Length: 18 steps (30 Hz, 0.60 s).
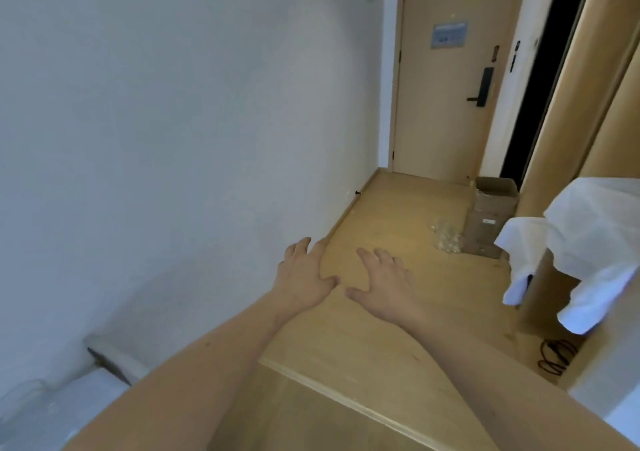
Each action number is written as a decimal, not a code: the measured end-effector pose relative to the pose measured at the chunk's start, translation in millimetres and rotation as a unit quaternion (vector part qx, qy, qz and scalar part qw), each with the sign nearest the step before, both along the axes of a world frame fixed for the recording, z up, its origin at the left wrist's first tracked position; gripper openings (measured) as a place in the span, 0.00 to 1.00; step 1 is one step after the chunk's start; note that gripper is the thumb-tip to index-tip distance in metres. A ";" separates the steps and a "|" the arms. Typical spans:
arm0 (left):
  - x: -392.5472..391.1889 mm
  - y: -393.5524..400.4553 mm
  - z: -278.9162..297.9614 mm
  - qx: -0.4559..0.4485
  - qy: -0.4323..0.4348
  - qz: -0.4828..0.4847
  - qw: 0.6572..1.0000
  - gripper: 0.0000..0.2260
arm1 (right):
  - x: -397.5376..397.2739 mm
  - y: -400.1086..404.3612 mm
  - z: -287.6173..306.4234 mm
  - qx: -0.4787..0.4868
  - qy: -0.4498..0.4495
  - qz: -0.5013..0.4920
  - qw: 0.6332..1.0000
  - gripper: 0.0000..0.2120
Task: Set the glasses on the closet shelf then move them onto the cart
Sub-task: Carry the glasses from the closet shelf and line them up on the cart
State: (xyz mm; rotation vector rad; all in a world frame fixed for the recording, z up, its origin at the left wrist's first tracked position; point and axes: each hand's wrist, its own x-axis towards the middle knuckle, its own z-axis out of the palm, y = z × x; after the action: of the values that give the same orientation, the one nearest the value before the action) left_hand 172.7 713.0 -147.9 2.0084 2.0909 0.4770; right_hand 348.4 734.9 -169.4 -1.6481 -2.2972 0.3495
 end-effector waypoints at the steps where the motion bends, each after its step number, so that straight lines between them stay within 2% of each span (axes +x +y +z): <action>1: 6.3 8.4 -3.1 -0.003 0.000 -0.011 1.000 0.37 | 6.6 5.1 -3.3 -0.004 -0.001 -0.013 1.000 0.40; 10: 47.8 108.8 -40.0 -0.022 -0.021 -0.124 0.992 0.37 | 50.2 62.5 -29.3 -0.044 -0.023 -0.133 0.990 0.42; 15: 43.6 173.6 -38.9 -0.015 -0.008 -0.166 0.986 0.37 | 42.2 110.0 -26.7 -0.046 -0.031 -0.181 0.982 0.41; 18: 32.3 212.5 -36.9 -0.024 -0.033 -0.185 0.982 0.37 | 27.4 139.4 -23.3 -0.048 -0.034 -0.204 0.977 0.41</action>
State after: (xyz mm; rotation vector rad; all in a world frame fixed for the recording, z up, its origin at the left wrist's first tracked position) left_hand 205.1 925.5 -184.8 2.2487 1.6199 0.4118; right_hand 375.8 874.3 -192.7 -2.1512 -1.9432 0.3147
